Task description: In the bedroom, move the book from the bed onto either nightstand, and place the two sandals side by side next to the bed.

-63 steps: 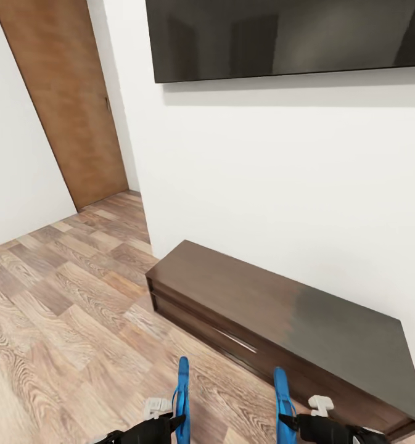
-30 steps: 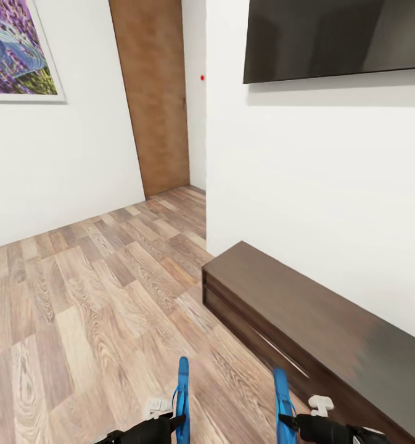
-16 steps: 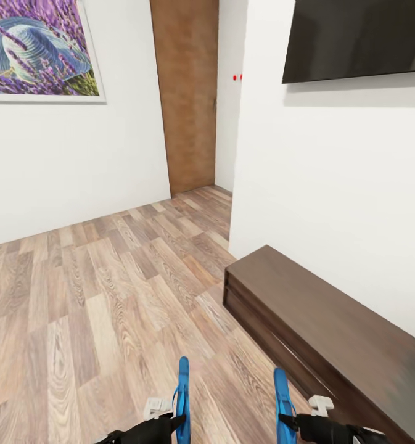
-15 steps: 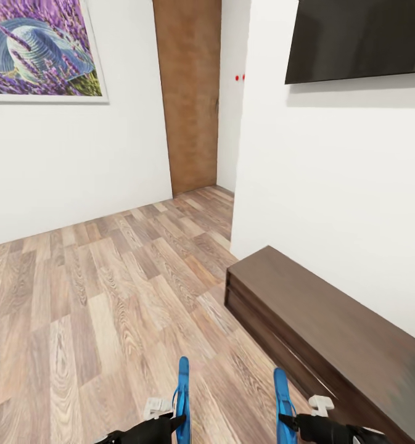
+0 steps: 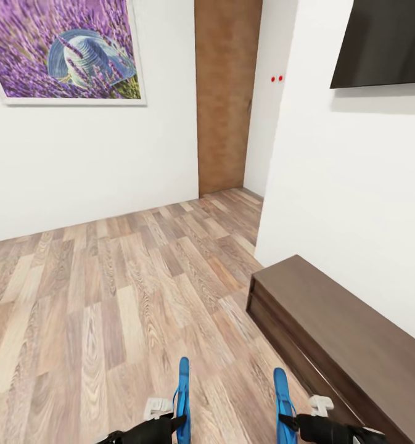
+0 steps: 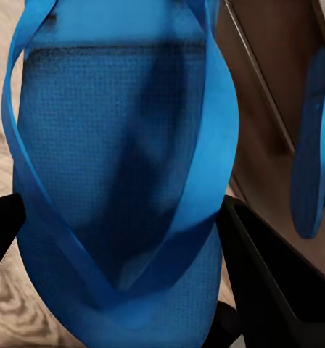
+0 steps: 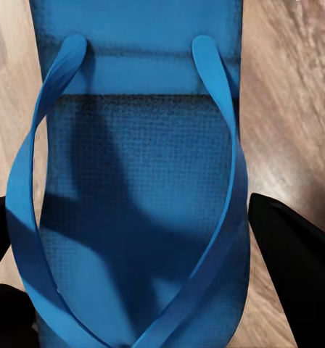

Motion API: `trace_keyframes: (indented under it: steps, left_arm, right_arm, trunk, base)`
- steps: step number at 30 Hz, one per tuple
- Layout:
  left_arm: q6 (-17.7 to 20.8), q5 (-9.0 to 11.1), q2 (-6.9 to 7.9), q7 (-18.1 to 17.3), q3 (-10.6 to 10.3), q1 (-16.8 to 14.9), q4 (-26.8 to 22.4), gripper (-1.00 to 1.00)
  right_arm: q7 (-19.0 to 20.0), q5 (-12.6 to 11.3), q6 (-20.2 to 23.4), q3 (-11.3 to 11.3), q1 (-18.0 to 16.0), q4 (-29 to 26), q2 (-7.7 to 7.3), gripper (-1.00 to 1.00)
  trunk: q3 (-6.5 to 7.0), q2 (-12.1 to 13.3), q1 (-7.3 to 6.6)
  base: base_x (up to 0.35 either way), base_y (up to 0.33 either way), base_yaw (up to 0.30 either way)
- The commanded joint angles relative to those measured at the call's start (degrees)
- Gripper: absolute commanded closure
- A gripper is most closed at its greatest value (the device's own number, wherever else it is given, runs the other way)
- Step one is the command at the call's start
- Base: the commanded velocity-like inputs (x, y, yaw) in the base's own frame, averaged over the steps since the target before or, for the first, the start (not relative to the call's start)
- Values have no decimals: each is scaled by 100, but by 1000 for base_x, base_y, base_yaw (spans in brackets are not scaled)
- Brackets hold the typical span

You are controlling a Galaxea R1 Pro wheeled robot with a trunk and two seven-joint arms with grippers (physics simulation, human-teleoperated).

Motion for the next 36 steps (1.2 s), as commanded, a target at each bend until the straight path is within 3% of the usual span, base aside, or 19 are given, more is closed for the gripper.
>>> trace_keyframes:
  steps: [1,8,15,32,36]
  left_arm:
    - [32,25,-2,-17,9,-5,3,100]
    - [31,22,-8,33,9,-3,3,100]
    - [31,11,-94,473,9,-2,3,100]
    - [13,8,-143,563,8,-2,8,100]
    - [-169,8,-223,867,9,-2,110,100]
  right_arm:
    - [28,34,40,-50,0,-11,2,100]
    - [-13,52,39,-43,0,-7,11,100]
    - [-20,69,43,-41,0,-3,27,100]
    - [-25,69,39,-41,0,-3,34,100]
    - [-66,69,38,-41,0,-3,99,100]
  trunk:
    - [-5,-2,-1]
    - [-5,-2,-1]
    - [-5,-2,-1]
    - [-5,-2,-1]
    - [-9,-2,-1]
  base:
    - [0,0,292]
    - [0,0,292]
    - [0,0,292]
    - [0,0,292]
    - [0,0,292]
